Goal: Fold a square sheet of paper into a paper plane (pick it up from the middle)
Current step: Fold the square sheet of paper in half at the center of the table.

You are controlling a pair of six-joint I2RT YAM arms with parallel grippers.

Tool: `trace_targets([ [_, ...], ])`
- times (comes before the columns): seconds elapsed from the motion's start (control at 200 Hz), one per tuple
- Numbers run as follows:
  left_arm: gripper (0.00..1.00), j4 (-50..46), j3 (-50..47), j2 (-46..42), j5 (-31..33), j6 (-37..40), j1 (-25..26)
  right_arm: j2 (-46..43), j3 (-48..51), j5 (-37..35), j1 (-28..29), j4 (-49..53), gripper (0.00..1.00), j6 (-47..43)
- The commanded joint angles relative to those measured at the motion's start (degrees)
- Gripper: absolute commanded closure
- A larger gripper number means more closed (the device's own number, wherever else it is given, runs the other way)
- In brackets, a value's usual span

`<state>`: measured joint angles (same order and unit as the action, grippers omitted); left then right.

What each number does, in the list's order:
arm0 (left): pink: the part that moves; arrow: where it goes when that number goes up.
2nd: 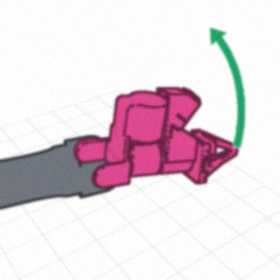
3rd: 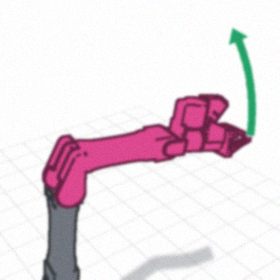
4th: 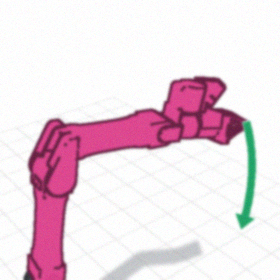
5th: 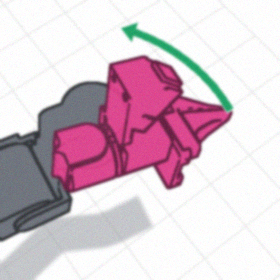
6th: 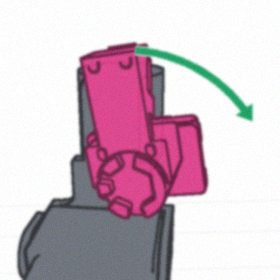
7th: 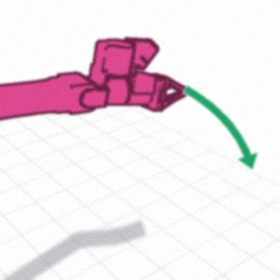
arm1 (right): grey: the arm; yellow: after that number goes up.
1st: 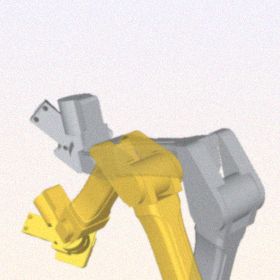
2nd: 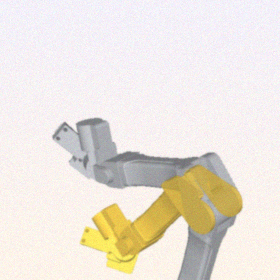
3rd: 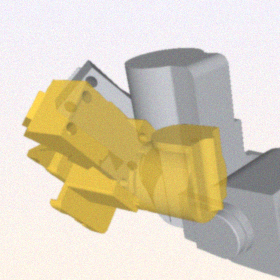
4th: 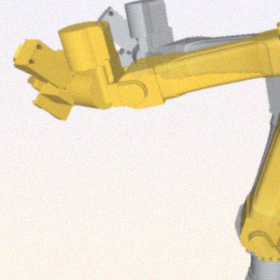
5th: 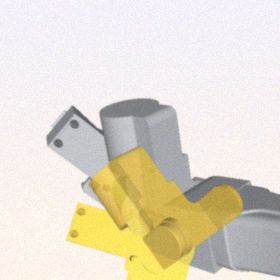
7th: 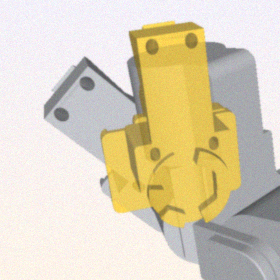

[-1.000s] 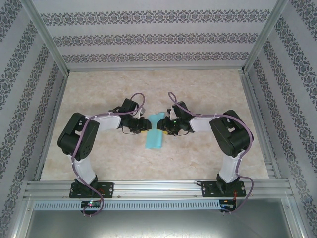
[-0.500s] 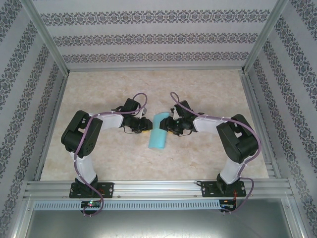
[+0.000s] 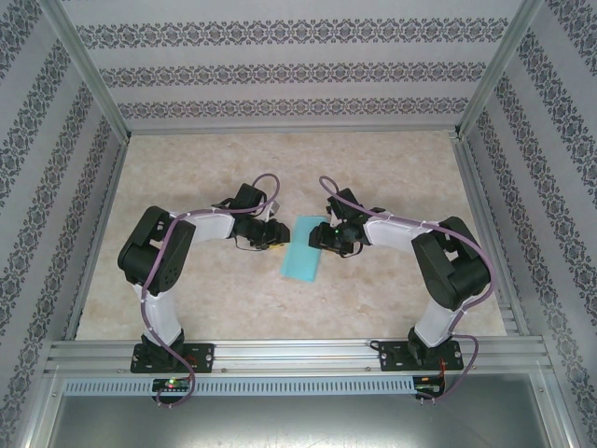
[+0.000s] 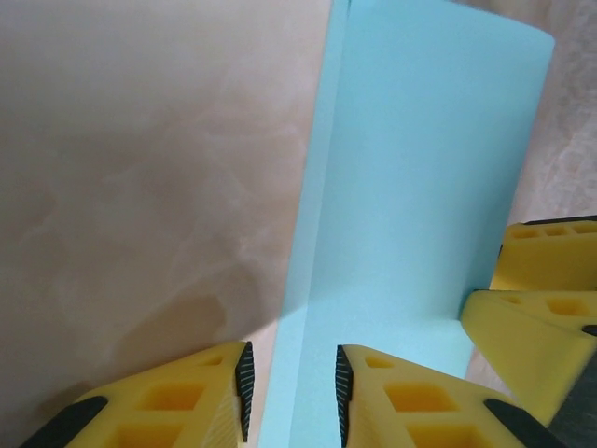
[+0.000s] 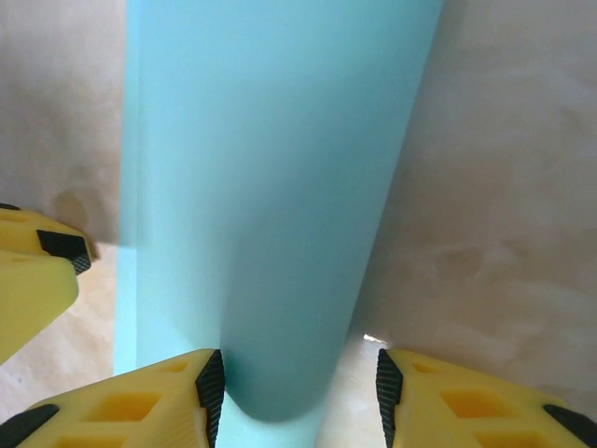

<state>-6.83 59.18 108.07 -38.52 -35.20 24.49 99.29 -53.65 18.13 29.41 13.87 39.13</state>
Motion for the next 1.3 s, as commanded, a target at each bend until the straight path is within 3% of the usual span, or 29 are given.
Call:
trace_targets([
  [0.0, 0.66, -0.29, 1.82, -0.30, -1.47, 0.35, 0.89, -1.33, -1.04, -2.57, 0.47, 1.89, 0.53, -0.86],
  [0.18, 0.65, -1.59, 2.43, -1.58, -1.00, 0.64, 0.91, -1.07, -1.11, -2.32, 0.49, 1.26, 0.52, -0.46],
  [0.609, 0.61, -10.34, 2.46, -8.54, 6.99, 5.05, 0.48, 1.50, -3.70, -4.42, 2.23, 2.20, 0.53, -0.04],
  [1.294, 0.58, -11.98, 1.16, -11.39, 6.98, 5.90, 0.16, 3.97, -6.00, -7.15, 3.88, 4.72, 0.55, -0.37],
])
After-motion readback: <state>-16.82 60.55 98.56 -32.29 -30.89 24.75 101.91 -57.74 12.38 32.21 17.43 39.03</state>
